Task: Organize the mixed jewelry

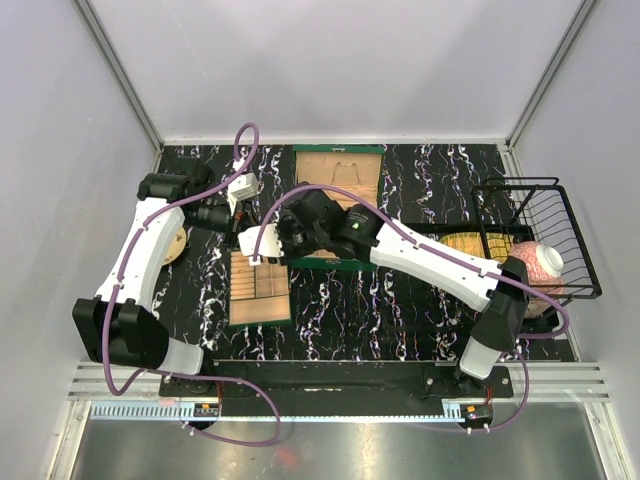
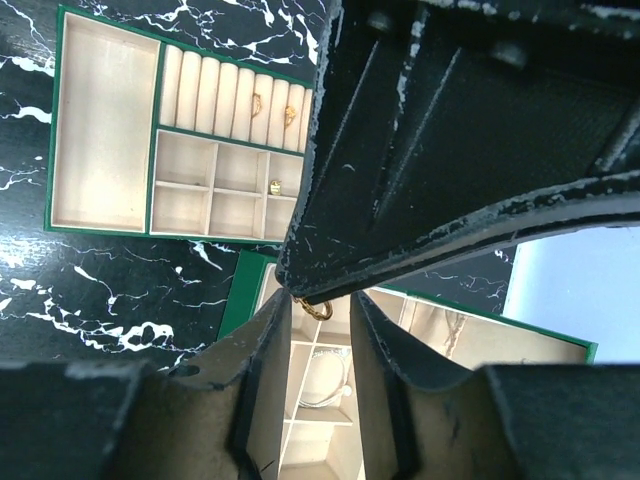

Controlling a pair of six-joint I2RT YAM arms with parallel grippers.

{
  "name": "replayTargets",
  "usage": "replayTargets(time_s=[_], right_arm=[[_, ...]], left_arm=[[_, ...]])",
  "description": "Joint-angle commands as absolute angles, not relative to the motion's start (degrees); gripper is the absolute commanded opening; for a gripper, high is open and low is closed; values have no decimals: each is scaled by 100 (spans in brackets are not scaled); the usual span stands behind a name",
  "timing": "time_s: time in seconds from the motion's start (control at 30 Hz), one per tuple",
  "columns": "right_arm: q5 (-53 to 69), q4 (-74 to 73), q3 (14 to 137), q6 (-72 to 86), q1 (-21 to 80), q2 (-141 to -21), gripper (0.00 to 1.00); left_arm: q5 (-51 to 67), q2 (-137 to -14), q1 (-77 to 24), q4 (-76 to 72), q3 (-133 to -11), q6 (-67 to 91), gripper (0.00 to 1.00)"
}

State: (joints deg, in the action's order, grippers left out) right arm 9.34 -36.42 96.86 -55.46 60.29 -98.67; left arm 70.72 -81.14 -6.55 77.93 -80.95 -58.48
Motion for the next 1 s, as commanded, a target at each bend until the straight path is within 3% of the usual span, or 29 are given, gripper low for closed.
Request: replayTargets(time_s=[0.0, 0.2, 0.73, 0.9, 0.93, 0.97], right_arm=[[791, -3735, 9949, -5616, 6135, -9817, 34], [747, -3762, 9993, -5634, 6170, -9826, 30], [694, -3850, 10064, -5616, 6240, -9835, 1], [686, -3928, 10037, -5546, 6240, -9765, 0], [659, -3946, 10037, -5502, 6240, -9756, 0], [633, -3955, 10020, -5467, 6240, -9712, 0]], left_arm=[[7278, -8024, -677, 8859, -8086, -5985, 0], [7277, -8024, -686, 8859, -8068, -5985, 0], [7251, -8024, -686, 8859, -8051, -5994, 0], [7216, -7998, -686, 8737, -8077, -5862, 0], [7190, -7998, -686, 8728, -8112, -5828, 2], [7172, -7963, -686, 8719, -8130, -5818, 11]])
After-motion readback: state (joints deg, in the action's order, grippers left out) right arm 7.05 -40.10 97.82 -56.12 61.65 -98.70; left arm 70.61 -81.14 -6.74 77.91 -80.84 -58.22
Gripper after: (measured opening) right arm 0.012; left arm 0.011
